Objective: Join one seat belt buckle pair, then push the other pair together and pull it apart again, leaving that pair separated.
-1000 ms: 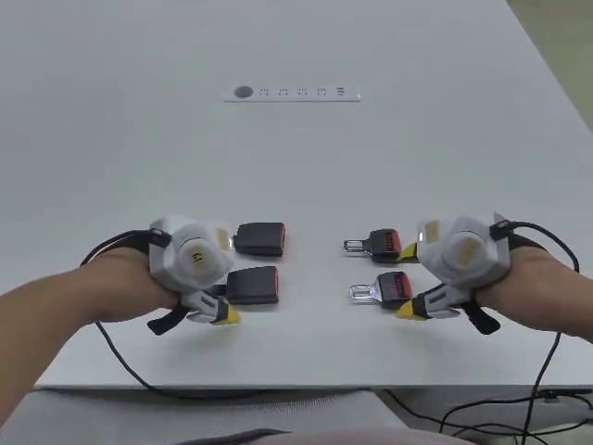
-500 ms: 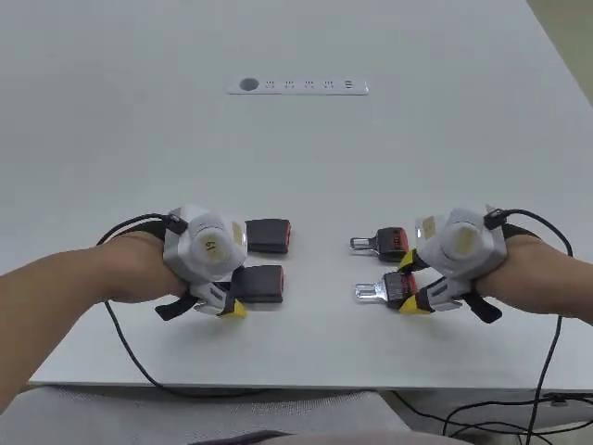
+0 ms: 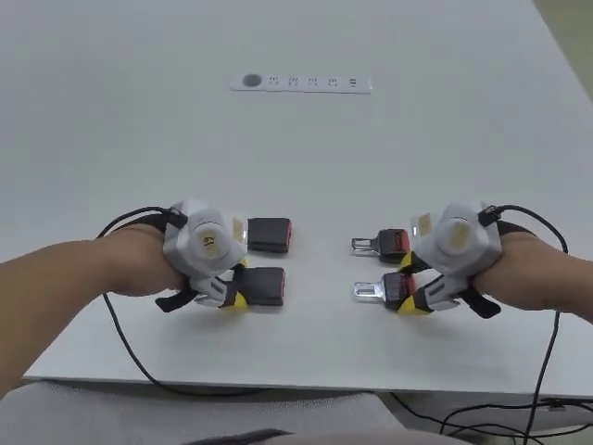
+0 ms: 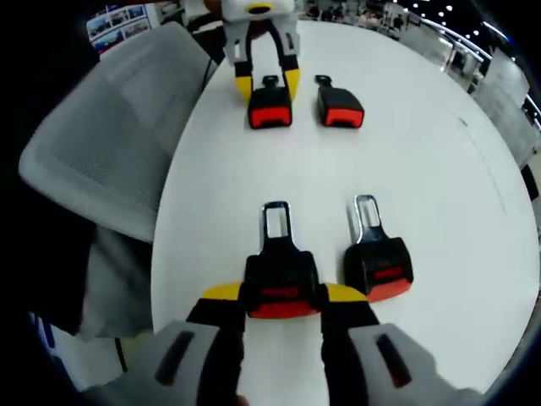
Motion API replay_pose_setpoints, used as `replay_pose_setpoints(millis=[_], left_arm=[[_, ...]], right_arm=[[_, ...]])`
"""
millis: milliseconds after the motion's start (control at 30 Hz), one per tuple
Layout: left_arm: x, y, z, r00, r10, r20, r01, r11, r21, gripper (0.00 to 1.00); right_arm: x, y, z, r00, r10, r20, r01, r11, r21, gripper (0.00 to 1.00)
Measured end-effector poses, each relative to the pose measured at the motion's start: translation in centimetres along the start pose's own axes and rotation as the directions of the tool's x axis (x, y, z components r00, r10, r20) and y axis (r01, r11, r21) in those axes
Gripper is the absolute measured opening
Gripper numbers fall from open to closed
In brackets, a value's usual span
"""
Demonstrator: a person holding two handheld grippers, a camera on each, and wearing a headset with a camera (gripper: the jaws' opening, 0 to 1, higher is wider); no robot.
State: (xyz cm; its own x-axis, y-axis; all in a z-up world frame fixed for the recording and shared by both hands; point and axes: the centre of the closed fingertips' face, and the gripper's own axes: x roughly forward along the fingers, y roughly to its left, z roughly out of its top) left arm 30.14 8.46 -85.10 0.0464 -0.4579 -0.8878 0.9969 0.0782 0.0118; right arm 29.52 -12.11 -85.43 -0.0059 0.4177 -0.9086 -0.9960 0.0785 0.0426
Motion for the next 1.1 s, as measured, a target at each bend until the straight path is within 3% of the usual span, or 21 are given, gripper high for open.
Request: replay_pose_setpoints(millis=[500,867,1100], left_arm=[[0.15,-0.12,-0.04,1.0000,-0.004,-0.004,0.005,1.000,0.009,0.33],[0.28,-0.04,-0.09,0.9996,0.000,-0.028,0.000,1.000,-0.001,0.33],[0.30,-0.02,-0.06,0.9997,-0.001,-0.026,0.000,1.000,-0.003,0.33]], right_arm=[[0.13,-0.08,0.09,0.9988,-0.018,0.045,0.017,0.999,0.034,0.34],[0.15,-0.16,0.09,0.9994,-0.033,0.010,0.033,0.999,0.029,0.35],[0.17,-0.16,0.11,0.9989,-0.045,0.015,0.044,0.998,0.048,0.35]])
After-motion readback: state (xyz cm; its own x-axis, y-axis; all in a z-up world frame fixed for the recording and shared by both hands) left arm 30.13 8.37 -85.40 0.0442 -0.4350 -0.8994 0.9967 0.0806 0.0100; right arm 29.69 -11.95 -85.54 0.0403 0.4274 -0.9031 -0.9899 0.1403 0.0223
